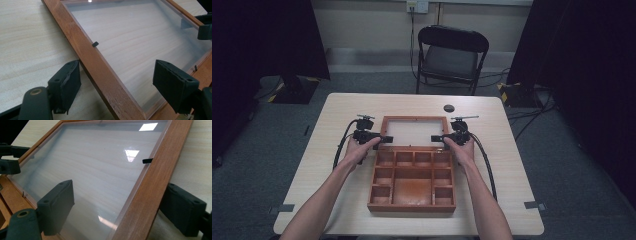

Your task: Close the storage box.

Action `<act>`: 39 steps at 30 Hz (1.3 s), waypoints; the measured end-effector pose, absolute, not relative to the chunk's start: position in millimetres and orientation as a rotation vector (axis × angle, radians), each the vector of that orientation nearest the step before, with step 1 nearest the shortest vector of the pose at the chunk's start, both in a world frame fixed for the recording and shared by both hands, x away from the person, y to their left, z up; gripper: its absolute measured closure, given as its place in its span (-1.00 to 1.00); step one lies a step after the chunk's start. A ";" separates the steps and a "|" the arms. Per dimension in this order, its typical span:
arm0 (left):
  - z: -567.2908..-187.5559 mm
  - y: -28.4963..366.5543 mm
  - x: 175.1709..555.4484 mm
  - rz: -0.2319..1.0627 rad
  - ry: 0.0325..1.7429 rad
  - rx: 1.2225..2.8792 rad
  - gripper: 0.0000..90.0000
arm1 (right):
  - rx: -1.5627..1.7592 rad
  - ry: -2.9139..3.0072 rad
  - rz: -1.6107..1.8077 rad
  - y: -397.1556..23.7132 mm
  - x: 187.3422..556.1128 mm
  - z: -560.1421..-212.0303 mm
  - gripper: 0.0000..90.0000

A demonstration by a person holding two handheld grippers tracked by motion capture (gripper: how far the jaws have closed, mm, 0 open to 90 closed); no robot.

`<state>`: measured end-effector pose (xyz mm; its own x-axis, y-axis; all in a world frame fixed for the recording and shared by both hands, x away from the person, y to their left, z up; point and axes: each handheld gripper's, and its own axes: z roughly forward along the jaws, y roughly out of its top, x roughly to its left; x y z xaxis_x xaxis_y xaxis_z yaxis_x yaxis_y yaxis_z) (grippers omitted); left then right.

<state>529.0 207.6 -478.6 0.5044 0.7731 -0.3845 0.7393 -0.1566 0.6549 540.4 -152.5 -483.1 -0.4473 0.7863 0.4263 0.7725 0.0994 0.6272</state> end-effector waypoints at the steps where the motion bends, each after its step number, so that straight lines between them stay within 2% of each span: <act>1: -478.2 207.5 529.2 0.049 1.250 1.910 -0.51 | 1.643 2.313 1.305 -152.5 540.0 -483.1 -0.68; 14: -478.0 207.9 531.2 0.005 1.242 1.887 -0.51 | 1.592 2.281 1.332 -157.7 536.7 -477.5 -0.50; 22: -466.2 200.9 525.9 0.120 1.197 1.925 -0.52 | 1.558 2.228 1.380 -159.6 533.4 -466.0 -0.44; 26: -463.3 200.1 525.1 0.124 1.179 1.921 -0.48 | 1.534 2.235 1.353 -158.5 532.9 -458.6 -0.41; 29: -460.9 196.6 525.4 0.122 1.175 1.918 -0.51 | 1.526 2.221 1.391 -162.2 531.9 -451.1 -0.33; 34: -455.2 195.2 524.2 0.147 1.162 1.912 -0.51 | 1.505 2.214 1.403 -163.0 529.0 -446.0 -0.32; 39: -447.6 202.4 521.3 0.132 1.132 1.861 -0.39 | 1.464 2.206 1.426 -164.2 523.5 -436.7 -0.32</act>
<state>521.3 202.4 -447.6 0.5709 0.7456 -0.3437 0.6470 -0.1509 0.7475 523.5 -164.2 -436.7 -0.5190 0.7748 0.3610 0.6473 0.0804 0.7580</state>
